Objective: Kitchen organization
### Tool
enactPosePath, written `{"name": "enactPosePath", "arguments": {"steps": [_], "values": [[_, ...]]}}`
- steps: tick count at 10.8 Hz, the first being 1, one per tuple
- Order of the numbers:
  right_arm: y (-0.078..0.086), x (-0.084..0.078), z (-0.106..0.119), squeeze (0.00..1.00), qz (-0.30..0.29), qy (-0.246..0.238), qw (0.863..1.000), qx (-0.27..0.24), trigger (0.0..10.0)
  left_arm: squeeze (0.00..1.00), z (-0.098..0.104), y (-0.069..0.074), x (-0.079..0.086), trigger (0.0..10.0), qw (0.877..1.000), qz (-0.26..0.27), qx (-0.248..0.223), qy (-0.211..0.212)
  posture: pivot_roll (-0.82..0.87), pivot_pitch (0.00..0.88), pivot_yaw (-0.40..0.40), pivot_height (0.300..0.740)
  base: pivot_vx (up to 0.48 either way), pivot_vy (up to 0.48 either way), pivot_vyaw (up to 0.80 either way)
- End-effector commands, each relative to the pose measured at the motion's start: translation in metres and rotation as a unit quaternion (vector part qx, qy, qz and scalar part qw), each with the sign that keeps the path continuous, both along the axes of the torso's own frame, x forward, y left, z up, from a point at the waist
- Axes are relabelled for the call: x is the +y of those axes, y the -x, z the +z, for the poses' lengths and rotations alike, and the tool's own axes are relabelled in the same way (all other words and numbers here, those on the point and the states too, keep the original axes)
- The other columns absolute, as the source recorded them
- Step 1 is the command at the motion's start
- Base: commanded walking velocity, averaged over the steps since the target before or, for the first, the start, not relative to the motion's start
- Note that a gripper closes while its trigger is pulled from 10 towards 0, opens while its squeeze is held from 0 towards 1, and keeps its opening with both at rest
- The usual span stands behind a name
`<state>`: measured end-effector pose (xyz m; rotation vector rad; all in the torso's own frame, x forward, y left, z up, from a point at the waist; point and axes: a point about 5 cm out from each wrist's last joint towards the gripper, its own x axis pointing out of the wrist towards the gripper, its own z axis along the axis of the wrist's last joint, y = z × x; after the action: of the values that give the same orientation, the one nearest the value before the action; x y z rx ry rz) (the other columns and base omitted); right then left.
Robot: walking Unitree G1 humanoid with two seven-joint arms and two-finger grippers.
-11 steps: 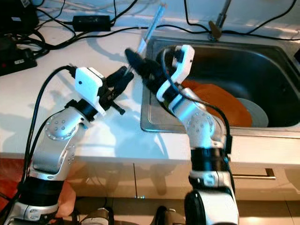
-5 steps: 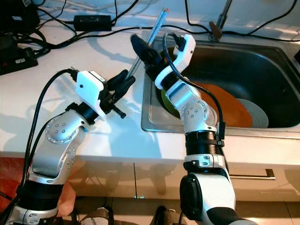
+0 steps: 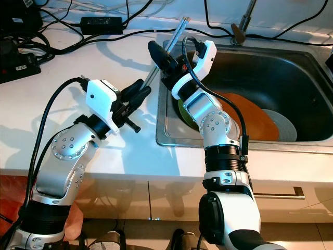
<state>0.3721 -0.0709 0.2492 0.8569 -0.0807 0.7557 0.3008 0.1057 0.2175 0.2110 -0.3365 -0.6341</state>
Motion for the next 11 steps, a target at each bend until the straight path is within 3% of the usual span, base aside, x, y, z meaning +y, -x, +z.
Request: {"name": "enactPosePath", "arguments": {"steps": [1,7,8,9,10,11], "values": [[-0.002,-0.003,0.006,0.0,-0.008,-0.003,1.0,-0.009,0.0,0.0,0.003,0.004,-0.003,0.0,1.0,-0.013,-0.008,0.005,0.14,0.159,-0.102,0.74,0.0,0.0,0.0],[-0.004,-0.003,0.005,0.0,-0.009,-0.005,1.0,-0.006,0.0,0.0,0.003,0.004,-0.003,0.0,1.0,-0.013,-0.006,0.005,0.14,0.159,-0.102,0.74,0.0,0.0,0.0],[-0.008,-0.006,-0.003,0.0,-0.026,-0.01,0.999,0.02,0.0,1.0,-0.006,0.0,-0.007,8.7,0.999,-0.03,0.02,0.005,0.13,0.157,-0.091,0.74,0.0,0.0,0.0],[-0.009,-0.007,-0.004,0.0,-0.03,-0.011,0.999,0.023,0.0,1.0,-0.007,-0.001,-0.007,8.7,0.999,-0.032,0.025,0.006,0.13,0.157,-0.091,0.74,0.0,0.0,0.0],[-0.009,-0.009,-0.004,0.0,-0.034,-0.012,0.999,0.025,0.0,1.0,-0.007,-0.001,-0.007,10.0,0.999,-0.032,0.026,0.008,0.13,0.157,-0.092,0.74,0.0,0.0,0.0],[-0.011,-0.012,-0.005,0.0,-0.045,-0.01,0.999,0.027,0.0,1.0,-0.005,-0.002,-0.007,10.0,0.999,-0.031,0.026,0.012,0.13,0.157,-0.09,0.74,0.0,0.0,0.0]]}}
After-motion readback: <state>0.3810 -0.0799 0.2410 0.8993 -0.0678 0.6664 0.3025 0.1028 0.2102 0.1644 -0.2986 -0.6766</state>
